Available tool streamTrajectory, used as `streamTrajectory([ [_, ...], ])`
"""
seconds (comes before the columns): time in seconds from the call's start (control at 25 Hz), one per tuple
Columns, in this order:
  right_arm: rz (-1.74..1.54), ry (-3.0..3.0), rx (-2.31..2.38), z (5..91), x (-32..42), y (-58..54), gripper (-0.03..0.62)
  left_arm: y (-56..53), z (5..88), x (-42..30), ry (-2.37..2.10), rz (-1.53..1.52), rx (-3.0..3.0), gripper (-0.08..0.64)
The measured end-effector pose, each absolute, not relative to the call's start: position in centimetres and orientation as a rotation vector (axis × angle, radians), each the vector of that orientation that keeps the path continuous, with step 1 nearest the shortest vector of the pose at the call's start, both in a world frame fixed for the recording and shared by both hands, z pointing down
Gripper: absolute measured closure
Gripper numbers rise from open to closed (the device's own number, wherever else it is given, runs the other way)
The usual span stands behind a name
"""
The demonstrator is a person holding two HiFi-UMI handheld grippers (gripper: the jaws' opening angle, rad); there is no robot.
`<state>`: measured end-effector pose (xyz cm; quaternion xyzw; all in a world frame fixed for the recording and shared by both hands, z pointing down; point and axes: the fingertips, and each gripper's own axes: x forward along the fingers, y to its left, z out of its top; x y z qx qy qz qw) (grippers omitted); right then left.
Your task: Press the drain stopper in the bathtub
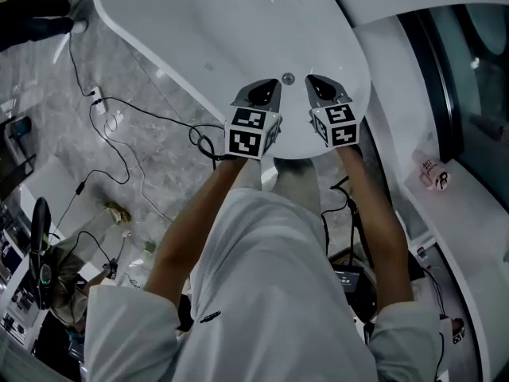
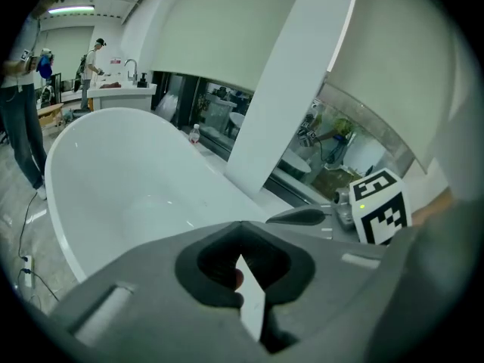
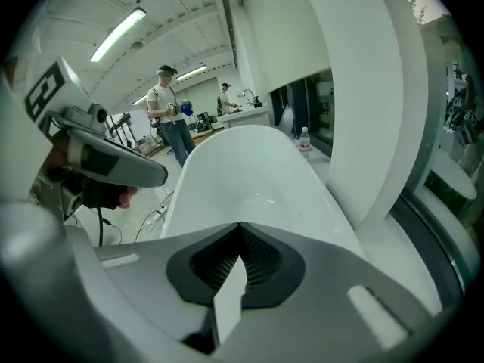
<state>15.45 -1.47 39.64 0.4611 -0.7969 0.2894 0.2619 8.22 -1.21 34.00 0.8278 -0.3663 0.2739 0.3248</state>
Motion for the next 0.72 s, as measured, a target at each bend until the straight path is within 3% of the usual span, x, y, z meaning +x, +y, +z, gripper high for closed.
streamTrajectory([
  [0.36, 0.747, -2.270, 1.255, 27.7, 17.7, 0.3, 0.589, -0.7, 23.8, 9.1, -0.989, 0.653, 2.227, 0.560],
  [0.72, 0.614, -2.353, 1.258, 19.1, 15.5, 1.4, 0.589, -0.6, 17.7, 3.9, -1.093, 0.501, 2.189, 0.560],
])
